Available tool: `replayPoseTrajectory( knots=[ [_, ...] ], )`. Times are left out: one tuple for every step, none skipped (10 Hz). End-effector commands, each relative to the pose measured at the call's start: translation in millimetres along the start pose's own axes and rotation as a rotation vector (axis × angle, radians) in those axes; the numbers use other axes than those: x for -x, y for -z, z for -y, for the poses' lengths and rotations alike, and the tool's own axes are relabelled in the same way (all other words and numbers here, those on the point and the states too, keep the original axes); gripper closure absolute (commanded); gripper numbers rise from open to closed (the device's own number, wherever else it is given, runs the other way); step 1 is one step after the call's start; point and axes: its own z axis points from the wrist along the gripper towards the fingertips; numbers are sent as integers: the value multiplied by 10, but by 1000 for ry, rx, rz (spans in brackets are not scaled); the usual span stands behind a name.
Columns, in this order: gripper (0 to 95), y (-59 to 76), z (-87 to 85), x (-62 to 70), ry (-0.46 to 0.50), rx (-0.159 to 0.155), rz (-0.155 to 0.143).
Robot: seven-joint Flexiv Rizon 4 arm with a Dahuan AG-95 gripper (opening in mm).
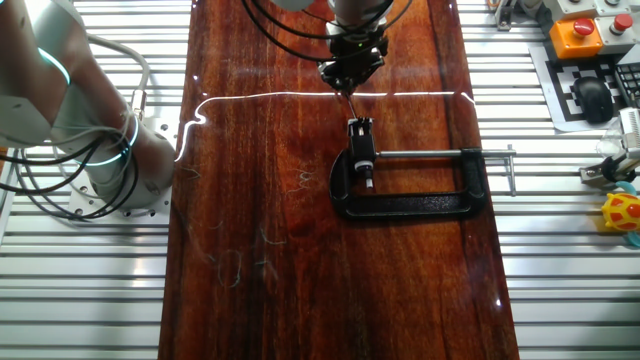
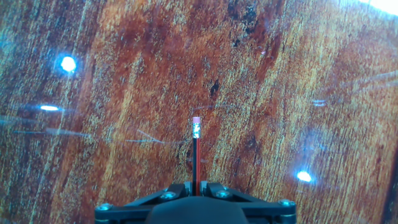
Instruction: Insert the pencil into the pencil sharpener
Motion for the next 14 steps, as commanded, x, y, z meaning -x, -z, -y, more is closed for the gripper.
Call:
replayPoseTrajectory(
  knots=[
    [950, -9, 21, 18, 21, -3, -7],
    [950, -7, 18, 14, 24, -3, -8],
    [950, 0, 8, 3, 24, -3, -7],
    [950, 8, -3, -11, 26, -3, -6],
    [950, 12, -10, -19, 27, -4, -6],
    [950, 19, -19, -30, 28, -4, -4],
    [950, 24, -26, -39, 28, -6, -2],
    [950, 33, -39, -54, 29, -8, 0],
    [950, 39, -47, -65, 29, -9, 1],
    [950, 44, -44, -71, 32, -10, 3],
    [950, 49, -39, -78, 36, -11, 6],
    [950, 54, -43, -85, 36, -11, 6],
    [950, 54, -42, -86, 33, -11, 8],
    [950, 52, -40, -83, 32, -11, 10]
  ],
)
